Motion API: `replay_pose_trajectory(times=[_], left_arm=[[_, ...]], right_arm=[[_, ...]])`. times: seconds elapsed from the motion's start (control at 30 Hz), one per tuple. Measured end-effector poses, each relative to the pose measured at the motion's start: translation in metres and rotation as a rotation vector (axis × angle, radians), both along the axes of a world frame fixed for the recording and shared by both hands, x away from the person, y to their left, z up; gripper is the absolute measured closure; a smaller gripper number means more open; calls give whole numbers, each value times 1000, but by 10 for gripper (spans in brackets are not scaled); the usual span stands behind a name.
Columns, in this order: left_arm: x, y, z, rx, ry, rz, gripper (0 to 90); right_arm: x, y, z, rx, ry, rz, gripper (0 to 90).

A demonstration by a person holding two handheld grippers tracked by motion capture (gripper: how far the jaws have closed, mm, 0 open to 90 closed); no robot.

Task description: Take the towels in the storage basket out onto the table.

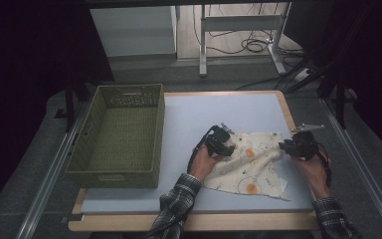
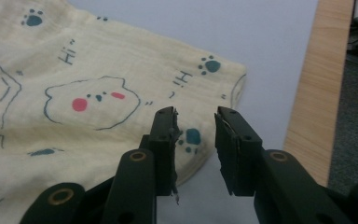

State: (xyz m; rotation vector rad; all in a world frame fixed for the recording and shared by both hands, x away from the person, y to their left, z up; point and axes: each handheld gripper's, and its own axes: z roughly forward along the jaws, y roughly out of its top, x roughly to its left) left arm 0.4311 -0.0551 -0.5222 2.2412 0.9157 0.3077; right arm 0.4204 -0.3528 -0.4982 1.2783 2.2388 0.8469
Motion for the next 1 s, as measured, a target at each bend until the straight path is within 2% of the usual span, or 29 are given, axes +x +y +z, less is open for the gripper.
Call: replay_pose_trajectory(times=[0.07,0.17,0.2,0.23,0.27,0.3,0.37,0.4,0.47,0.5,0.53,0.57,0.6,0.67,0.77,0.8,1.0], left_arm=[[1,-4,0,-13,22,-19,610],[0,-8,2,-13,43,-53,796],[0,-8,2,-9,40,-52,860],[0,-8,4,0,34,-48,873],[-1,-6,6,6,18,-40,880],[-3,-1,14,11,-16,-21,883],[-5,9,34,11,-63,8,884],[-7,15,49,27,-111,26,883],[-10,25,83,33,-204,48,863],[-8,27,92,48,-212,57,767],[-4,28,97,91,-209,82,594],[-1,30,99,134,-215,95,524],[3,35,99,158,-218,110,522],[8,44,94,147,-198,137,496],[16,55,77,138,-158,171,497],[20,58,69,150,-147,186,497],[41,65,42,118,-115,198,538]], right_arm=[[1,3,-3,-5,3,6,646],[3,6,-9,-12,21,9,647],[4,7,-11,-10,32,8,680],[4,7,-12,-3,22,6,753],[3,7,-13,8,23,3,817],[4,7,-12,12,29,4,876],[3,11,-9,2,30,11,890],[2,12,-6,1,17,17,891],[1,14,5,22,-32,25,890],[1,15,13,38,-61,23,883],[3,15,17,39,-72,15,834],[6,16,19,31,-65,7,778],[8,16,20,15,-63,2,766],[10,14,21,19,-65,-8,736],[12,8,17,32,-60,-17,695],[13,6,16,27,-56,-20,686],[20,-4,10,62,-39,-36,688]])
